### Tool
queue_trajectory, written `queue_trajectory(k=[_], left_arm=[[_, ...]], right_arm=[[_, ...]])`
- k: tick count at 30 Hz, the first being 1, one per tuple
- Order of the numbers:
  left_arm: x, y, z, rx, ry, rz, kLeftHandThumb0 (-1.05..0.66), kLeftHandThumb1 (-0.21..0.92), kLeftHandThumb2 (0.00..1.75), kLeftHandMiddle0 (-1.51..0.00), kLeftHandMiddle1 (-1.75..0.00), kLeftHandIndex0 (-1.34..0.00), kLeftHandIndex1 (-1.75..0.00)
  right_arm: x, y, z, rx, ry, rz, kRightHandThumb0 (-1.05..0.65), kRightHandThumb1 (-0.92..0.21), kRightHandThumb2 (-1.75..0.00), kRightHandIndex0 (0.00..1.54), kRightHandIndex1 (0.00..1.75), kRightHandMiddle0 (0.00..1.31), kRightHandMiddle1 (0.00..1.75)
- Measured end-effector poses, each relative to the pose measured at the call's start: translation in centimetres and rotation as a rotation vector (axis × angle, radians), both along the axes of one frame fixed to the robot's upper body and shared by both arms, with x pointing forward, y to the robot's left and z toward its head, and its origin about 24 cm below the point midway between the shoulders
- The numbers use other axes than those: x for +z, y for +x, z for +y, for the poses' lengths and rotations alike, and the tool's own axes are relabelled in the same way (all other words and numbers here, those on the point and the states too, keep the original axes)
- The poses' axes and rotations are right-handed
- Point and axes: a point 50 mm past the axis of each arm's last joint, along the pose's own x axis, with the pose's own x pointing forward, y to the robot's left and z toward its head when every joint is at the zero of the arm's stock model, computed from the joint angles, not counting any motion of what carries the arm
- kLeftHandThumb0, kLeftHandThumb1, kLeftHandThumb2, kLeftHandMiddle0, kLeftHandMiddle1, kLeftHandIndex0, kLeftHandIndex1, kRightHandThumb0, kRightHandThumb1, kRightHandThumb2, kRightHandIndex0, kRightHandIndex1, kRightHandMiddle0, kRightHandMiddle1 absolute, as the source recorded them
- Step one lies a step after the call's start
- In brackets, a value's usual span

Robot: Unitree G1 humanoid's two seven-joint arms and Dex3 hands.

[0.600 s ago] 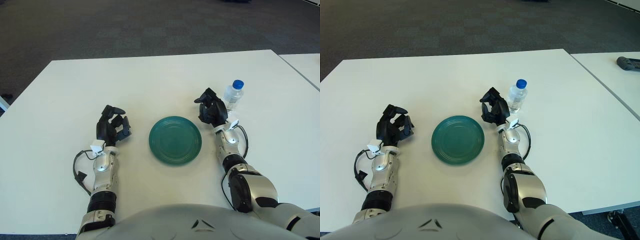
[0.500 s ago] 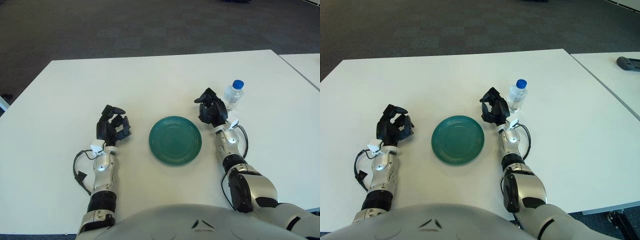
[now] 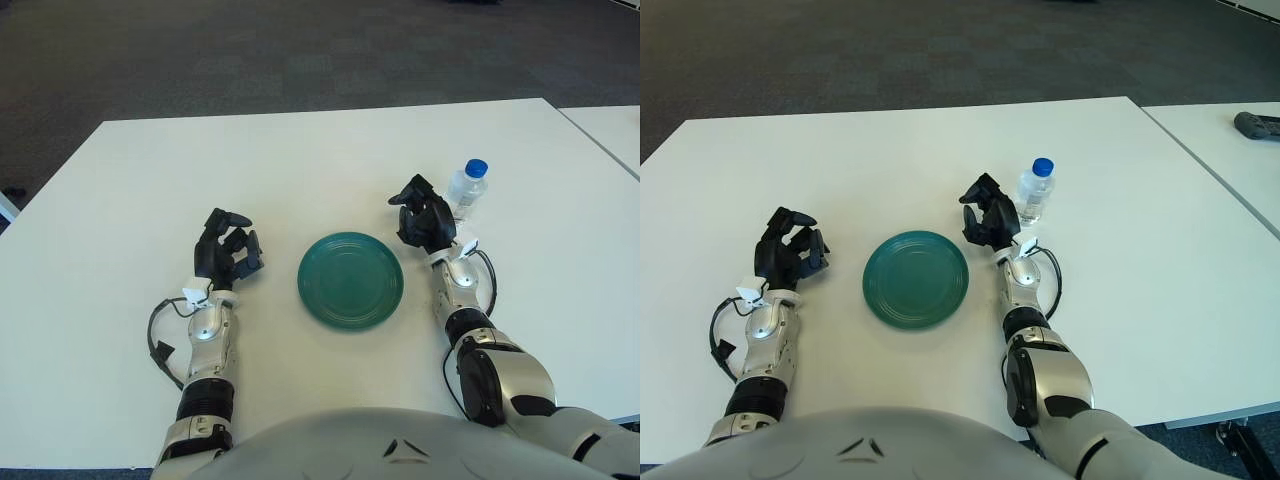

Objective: Put the bottle into the plate.

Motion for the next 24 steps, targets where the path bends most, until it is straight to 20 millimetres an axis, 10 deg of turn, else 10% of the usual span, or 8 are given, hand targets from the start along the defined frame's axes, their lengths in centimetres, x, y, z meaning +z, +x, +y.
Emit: queue_trajectory(k=[24], left_arm=[[0.0, 1.6, -1.0, 0.012, -0.013, -0.017, -0.46, 0.38, 1.20, -0.89, -1.75, -0.59, -1.69]], right_arm=[[4.4, 1.3, 0.0, 0.003, -0.012, -0.174, -0.42, -0.54, -1.04, 0.73, 1.75, 0.44, 1.75]])
